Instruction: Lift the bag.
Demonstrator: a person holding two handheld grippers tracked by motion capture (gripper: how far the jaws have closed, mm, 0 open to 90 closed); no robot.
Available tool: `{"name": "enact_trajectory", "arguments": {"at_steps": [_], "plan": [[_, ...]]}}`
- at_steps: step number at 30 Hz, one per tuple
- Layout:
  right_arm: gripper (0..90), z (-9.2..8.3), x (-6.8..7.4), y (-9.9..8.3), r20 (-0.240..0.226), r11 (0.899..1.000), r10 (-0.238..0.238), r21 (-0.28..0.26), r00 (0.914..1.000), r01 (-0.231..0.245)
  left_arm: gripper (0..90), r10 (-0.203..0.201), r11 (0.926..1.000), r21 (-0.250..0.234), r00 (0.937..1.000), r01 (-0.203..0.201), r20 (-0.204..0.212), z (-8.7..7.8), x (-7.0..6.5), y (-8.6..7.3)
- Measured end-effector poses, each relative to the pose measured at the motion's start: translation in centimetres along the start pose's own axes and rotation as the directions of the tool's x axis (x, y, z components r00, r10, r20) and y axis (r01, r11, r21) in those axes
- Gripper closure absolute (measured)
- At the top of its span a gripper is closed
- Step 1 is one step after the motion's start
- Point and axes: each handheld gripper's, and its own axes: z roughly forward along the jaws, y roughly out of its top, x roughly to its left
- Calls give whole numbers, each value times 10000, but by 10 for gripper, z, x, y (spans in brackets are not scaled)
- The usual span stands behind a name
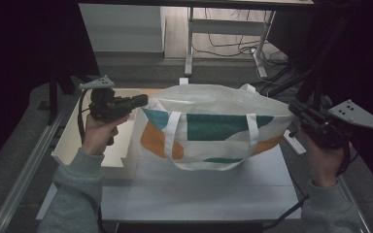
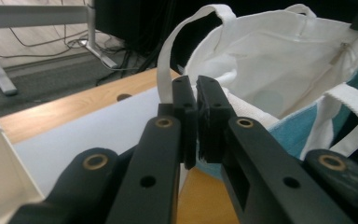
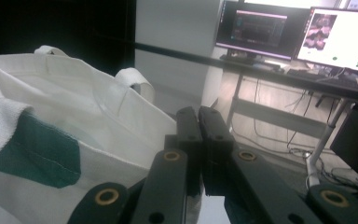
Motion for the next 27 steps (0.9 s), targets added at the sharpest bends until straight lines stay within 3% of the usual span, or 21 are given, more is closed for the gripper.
{"name": "enact_trajectory", "arguments": {"at_steps": [4,7,15,21,27], "plan": [[882,8,1,7,235,9997,-182,-187,9996,186,865,-103,9990,425,9994,116,-318,13,9,-1],[882,23,0,-1,201,9994,-117,334,9997,111,865,-76,9943,1052,9978,145,-660,26,15,-10],[883,60,-4,-33,271,9874,71,1580,9996,-113,857,-78,9786,2044,9973,227,-733,46,24,-21],[884,82,-14,-56,485,9712,272,2350,9985,-379,851,9,9676,2517,9967,196,-808,56,28,-24],[884,100,-17,-87,486,9469,459,3160,9978,-589,846,54,9563,2918,9968,181,-794,68,30,-28]]}}
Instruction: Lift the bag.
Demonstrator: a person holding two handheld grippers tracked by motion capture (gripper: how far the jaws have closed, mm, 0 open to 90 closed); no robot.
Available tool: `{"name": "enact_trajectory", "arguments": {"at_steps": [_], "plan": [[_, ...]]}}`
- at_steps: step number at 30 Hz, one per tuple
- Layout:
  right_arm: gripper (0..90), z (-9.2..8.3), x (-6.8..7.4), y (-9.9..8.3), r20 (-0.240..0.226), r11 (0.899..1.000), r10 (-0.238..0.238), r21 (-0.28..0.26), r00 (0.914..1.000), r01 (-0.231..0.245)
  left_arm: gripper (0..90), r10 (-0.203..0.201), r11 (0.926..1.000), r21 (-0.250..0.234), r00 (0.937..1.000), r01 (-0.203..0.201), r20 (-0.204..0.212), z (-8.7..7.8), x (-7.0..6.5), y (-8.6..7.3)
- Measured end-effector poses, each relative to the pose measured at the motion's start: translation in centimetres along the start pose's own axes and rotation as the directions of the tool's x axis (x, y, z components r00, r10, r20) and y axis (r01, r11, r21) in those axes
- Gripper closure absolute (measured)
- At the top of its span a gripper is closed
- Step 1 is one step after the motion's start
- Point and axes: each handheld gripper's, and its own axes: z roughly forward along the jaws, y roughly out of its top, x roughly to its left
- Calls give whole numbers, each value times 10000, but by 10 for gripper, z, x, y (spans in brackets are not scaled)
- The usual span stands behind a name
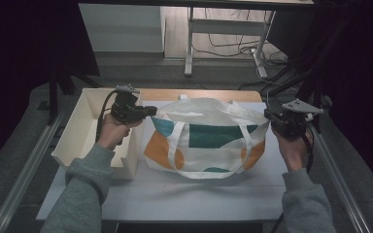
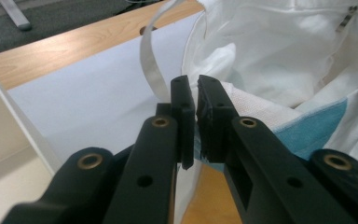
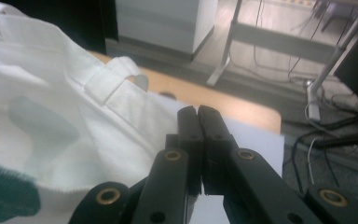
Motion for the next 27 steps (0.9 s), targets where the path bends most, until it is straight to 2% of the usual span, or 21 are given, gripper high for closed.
{"name": "enact_trajectory", "arguments": {"at_steps": [5,9,11,12,13,15,19,23,27], "plan": [[883,14,-7,-14,-129,9984,364,428,9993,-358,848,9,10000,15,10000,-9,-76,2,0,1],[855,19,-8,-17,-422,9973,522,543,9977,-499,814,-24,10000,63,9999,25,-112,2,0,0],[679,18,-6,-15,-608,9976,657,268,9960,-642,729,21,10000,5,9998,-21,-173,1,0,-2],[617,15,-3,-12,-614,9977,673,31,9958,-672,639,68,9999,-110,9998,-70,-193,-1,-1,-2],[578,10,1,-10,-626,9979,582,-234,9963,-598,538,134,9995,-272,9997,-139,-192,-4,-2,-3],[517,-1,9,-5,-894,9964,343,-736,9954,-410,453,189,9976,-668,9997,-200,-171,-13,-6,-6],[470,-20,25,-5,-1745,9926,-256,-1214,9843,43,386,482,9912,-1239,9988,-465,115,-32,-13,-17],[456,-31,36,-15,-2252,9906,-588,-1340,9725,288,345,739,9898,-1227,9972,-721,99,-42,-21,-35],[449,-37,44,-28,-2543,9896,-893,-1325,9630,568,305,813,9870,-1390,9967,-805,-1,-53,-27,-55]]}}
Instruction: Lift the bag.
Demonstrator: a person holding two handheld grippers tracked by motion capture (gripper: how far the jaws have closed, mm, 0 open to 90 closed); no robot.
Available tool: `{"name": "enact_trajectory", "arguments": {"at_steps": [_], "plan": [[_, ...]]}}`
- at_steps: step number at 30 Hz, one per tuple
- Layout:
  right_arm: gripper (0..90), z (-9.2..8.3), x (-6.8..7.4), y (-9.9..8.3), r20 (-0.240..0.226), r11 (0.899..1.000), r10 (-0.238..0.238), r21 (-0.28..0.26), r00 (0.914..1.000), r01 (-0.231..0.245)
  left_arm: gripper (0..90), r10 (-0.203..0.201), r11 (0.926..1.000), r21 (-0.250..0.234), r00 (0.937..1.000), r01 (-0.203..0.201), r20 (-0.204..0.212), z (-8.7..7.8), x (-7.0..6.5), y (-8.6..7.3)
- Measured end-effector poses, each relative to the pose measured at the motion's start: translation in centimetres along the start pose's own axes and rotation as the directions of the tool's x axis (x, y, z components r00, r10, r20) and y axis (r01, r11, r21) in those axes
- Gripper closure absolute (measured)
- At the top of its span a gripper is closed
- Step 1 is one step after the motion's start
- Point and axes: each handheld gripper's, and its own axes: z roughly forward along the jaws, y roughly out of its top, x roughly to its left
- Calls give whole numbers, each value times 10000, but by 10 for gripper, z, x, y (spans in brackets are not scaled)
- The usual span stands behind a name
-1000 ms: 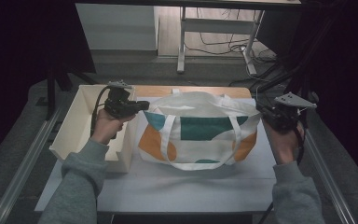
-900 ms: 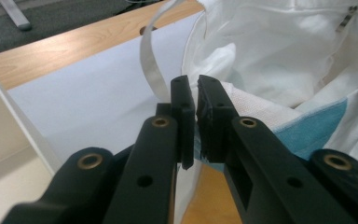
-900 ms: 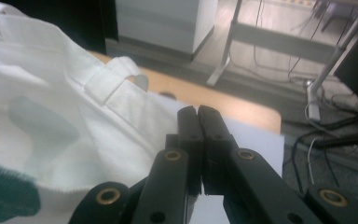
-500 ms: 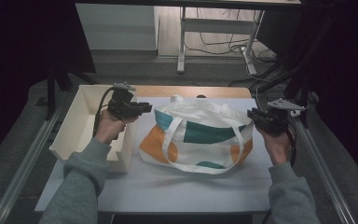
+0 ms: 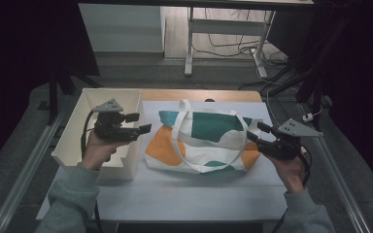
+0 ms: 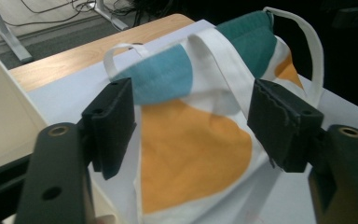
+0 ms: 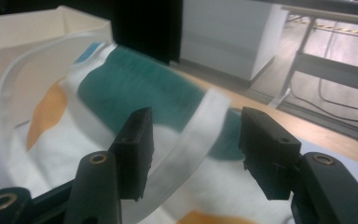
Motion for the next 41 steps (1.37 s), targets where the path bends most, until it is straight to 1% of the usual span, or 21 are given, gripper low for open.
{"name": "enact_trajectory", "arguments": {"at_steps": [3,6,9,15,18,24,30,33,41], "plan": [[444,0,5,-10,-201,9996,-179,232,9996,184,272,-44,10000,-33,10000,43,-81,-6,-3,-11],[443,0,9,-20,-276,9985,-283,451,9992,295,237,144,9999,53,9995,-143,-288,-11,-6,-23],[442,1,10,-30,-380,9978,-212,627,9991,236,216,189,9998,88,9991,-185,-386,-15,-8,-34],[441,0,10,-47,-404,9957,-138,912,9991,174,177,97,9997,240,9992,-87,-392,-17,-10,-56],[441,-1,11,-53,-363,9946,-122,1030,9993,159,168,113,9995,310,9987,-97,-505,-18,-11,-65],[439,-3,13,-65,-446,9929,-120,1175,9989,172,154,-52,9985,541,9987,80,-517,-18,-9,-81],[438,-4,14,-71,-381,9914,-172,1287,9991,220,149,-147,9960,866,9983,196,-559,-14,-7,-92],[438,-3,14,-72,-401,9914,-159,1291,9991,210,149,-236,9958,874,9981,286,-570,-14,-5,-93],[434,-2,14,-73,-368,9905,-217,1351,9991,265,149,-215,9954,925,9985,261,-508,-12,-6,-94]]}}
